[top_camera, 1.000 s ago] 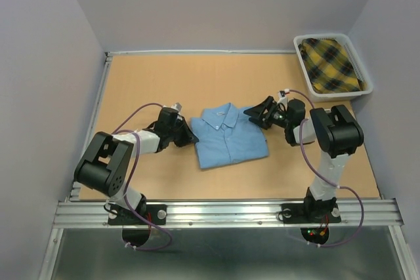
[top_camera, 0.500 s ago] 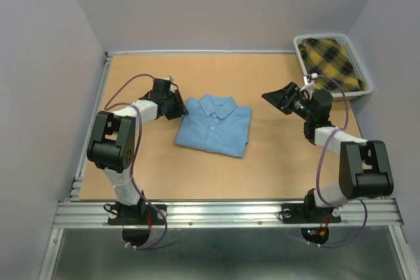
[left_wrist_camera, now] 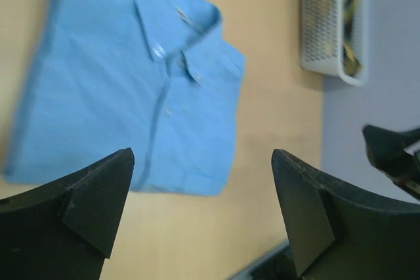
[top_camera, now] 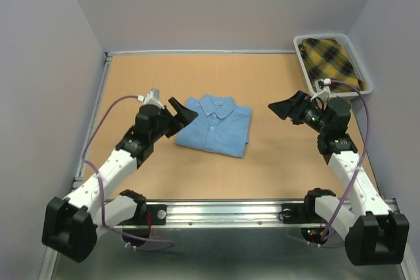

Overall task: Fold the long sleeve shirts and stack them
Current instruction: Neatly place the folded shirt to the corner

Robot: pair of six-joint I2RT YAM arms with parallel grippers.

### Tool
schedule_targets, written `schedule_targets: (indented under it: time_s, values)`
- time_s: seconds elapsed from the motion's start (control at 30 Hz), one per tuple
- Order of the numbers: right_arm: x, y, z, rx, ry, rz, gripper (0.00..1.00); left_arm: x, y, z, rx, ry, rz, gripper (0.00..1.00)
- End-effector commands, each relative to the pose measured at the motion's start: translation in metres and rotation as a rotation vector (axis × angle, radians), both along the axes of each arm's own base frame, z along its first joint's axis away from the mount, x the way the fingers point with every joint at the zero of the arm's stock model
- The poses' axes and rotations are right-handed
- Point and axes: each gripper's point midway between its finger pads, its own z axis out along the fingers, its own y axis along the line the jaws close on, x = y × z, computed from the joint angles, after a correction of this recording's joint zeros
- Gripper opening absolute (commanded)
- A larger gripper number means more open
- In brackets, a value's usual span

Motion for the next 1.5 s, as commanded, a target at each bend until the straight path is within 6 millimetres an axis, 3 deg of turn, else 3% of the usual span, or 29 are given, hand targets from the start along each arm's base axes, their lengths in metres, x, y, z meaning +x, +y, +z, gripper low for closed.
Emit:
schedule_targets:
  time_s: [0.0, 0.03, 0.13, 0.17, 0.33, 0.53, 0.67, 0.9, 1.13, 1.27, 1.33, 1.47]
  values:
    - [-0.021, -0.003, 0.001, -0.012, 0.025, -0.018, 1.00, -0.052, -0.034, -0.027, -0.261, 0.140, 0.052, 0.99]
    - [-0.026, -0.004, 0.004, -0.020, 0.024, -0.028, 1.00, -0.072, -0.046, -0.043, -0.283, 0.169, 0.017, 0.99]
    - [-0.036, -0.005, 0.009, -0.028, 0.021, -0.024, 1.00, -0.081, -0.047, -0.044, -0.410, 0.174, 0.104, 0.93]
    - [-0.038, -0.004, 0.011, -0.028, 0.017, -0.021, 1.00, -0.086, -0.056, -0.040, -0.454, 0.167, 0.090, 0.88]
    - [-0.050, -0.001, 0.020, -0.018, -0.001, 0.008, 1.00, -0.083, -0.067, -0.052, -0.453, 0.168, 0.148, 0.79]
    - [-0.052, 0.000, 0.028, -0.017, -0.019, 0.016, 1.00, -0.074, -0.079, -0.085, -0.461, 0.242, 0.229, 0.70]
    - [-0.053, 0.002, 0.035, -0.015, -0.029, 0.026, 1.00, -0.072, -0.080, -0.102, -0.476, 0.280, 0.297, 0.69]
    - [-0.055, 0.002, 0.036, -0.012, -0.032, 0.028, 1.00, -0.059, -0.078, -0.112, -0.446, 0.266, 0.372, 0.69]
    - [-0.056, 0.003, 0.039, -0.016, -0.044, 0.035, 1.00, -0.054, -0.077, -0.132, -0.424, 0.298, 0.433, 0.63]
    - [-0.057, 0.004, 0.042, -0.017, -0.055, 0.042, 1.00, -0.052, -0.082, -0.138, -0.421, 0.317, 0.438, 0.53]
    - [-0.057, 0.003, 0.042, -0.019, -0.058, 0.042, 1.00, -0.050, -0.083, -0.139, -0.424, 0.321, 0.445, 0.37]
    - [-0.057, 0.003, 0.043, -0.018, -0.059, 0.040, 1.00, -0.045, -0.079, -0.135, -0.450, 0.311, 0.480, 0.23]
